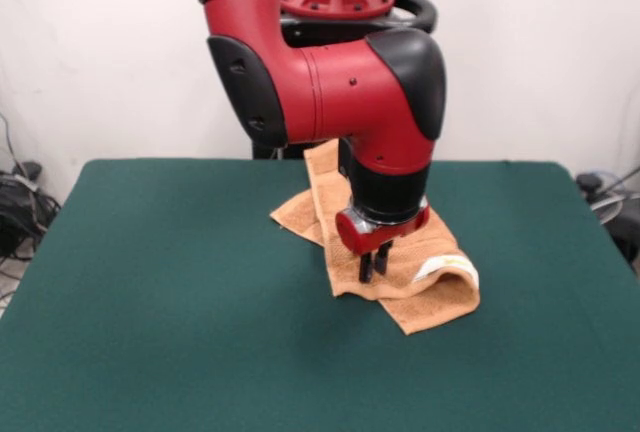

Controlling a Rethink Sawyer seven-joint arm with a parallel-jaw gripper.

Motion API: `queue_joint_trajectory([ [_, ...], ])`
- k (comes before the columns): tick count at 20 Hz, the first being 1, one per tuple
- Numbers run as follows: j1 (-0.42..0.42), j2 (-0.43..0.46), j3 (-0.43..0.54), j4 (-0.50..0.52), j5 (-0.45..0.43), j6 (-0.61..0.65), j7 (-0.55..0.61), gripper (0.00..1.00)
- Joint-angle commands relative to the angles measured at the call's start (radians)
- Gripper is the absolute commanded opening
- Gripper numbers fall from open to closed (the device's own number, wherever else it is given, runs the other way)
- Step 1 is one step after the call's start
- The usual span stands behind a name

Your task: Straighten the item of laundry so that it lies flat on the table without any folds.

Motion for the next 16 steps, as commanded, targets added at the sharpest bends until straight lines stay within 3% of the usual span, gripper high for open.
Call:
queue_joint_trajectory([
  [1, -0.004, 0.044, -0.025, -0.026, -0.036, -0.054, 0.082, 0.0],
  [9, 0.004, 0.026, -0.033, -0.02, -0.028, -0.026, 0.085, 0.0],
  [16, 0.074, -0.036, -0.111, 0.0, 0.024, 0.073, 0.197, 0.0],
])
